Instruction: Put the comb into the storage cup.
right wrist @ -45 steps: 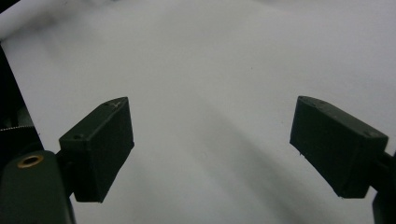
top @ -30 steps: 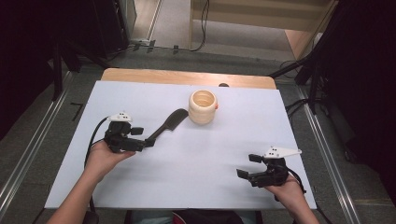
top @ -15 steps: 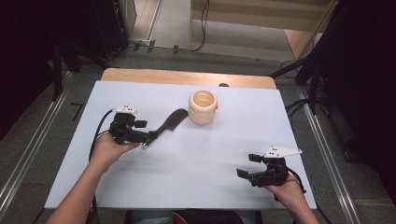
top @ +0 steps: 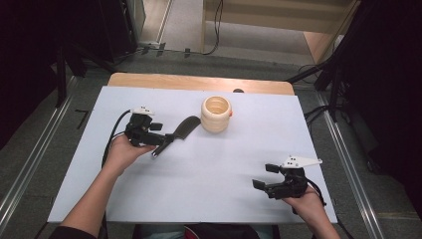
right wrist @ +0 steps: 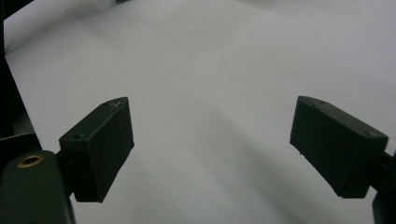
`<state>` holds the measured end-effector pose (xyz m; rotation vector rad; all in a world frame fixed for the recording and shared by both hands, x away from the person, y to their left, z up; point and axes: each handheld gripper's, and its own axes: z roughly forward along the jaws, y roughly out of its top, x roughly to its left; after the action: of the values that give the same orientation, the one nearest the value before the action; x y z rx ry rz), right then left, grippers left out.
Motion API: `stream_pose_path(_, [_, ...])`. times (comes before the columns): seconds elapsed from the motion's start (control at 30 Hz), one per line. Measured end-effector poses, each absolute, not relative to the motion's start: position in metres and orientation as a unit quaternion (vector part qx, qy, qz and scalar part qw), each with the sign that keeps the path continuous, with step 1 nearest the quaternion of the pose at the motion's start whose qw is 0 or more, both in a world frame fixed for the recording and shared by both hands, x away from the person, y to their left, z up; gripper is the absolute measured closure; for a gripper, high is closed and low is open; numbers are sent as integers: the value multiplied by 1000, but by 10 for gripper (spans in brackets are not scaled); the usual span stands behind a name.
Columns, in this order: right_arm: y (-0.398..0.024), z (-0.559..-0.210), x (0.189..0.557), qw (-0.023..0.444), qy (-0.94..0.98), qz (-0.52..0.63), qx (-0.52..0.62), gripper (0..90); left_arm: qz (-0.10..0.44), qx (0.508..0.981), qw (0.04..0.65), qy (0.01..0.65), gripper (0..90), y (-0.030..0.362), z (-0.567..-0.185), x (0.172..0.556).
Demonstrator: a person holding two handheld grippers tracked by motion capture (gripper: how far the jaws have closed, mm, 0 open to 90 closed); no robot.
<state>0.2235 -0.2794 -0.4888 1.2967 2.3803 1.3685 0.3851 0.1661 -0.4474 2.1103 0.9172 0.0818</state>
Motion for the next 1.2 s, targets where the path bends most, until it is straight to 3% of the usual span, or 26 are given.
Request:
stream_pose_path(0.83, [-279,-488,224,54,782,451,427,117,45,848,386,360,257,165,-458,383])
stream_pose_path(1.2, [-279,-488,224,54,784,448,426,117,53,867,335,365,289,160,-466,383])
